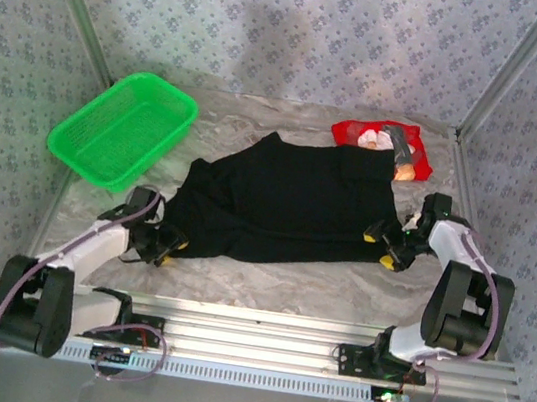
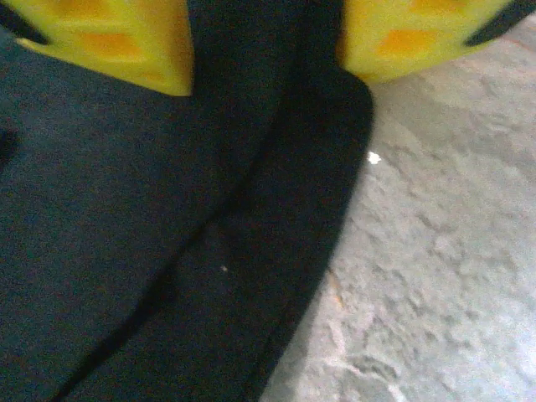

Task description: Fold and stack the t-shirts

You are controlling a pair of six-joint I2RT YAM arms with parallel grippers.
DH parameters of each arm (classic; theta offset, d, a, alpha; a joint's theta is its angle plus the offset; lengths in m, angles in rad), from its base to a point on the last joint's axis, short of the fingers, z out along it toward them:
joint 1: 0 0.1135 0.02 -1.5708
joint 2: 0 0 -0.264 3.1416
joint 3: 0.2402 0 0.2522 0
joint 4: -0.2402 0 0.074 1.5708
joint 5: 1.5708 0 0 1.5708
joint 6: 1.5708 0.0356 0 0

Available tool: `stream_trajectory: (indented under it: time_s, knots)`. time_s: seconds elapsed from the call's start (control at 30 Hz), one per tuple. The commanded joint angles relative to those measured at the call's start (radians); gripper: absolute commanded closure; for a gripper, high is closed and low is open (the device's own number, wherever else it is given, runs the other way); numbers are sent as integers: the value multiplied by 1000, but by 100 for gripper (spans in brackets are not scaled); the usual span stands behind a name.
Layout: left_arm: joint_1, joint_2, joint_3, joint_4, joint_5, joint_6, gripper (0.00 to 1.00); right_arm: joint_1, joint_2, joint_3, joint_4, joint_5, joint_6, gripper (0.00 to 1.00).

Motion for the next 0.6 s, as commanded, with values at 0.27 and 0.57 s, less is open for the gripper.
stream_trajectory:
  time_s: [0.27,0.57]
  knots:
    - [28,-132,92,-316,-203,218,93,8,85,45,26,2,-2,27]
    - [19,-162,148,-395,-396,194,93,8,109,97,-18,84,-18,27]
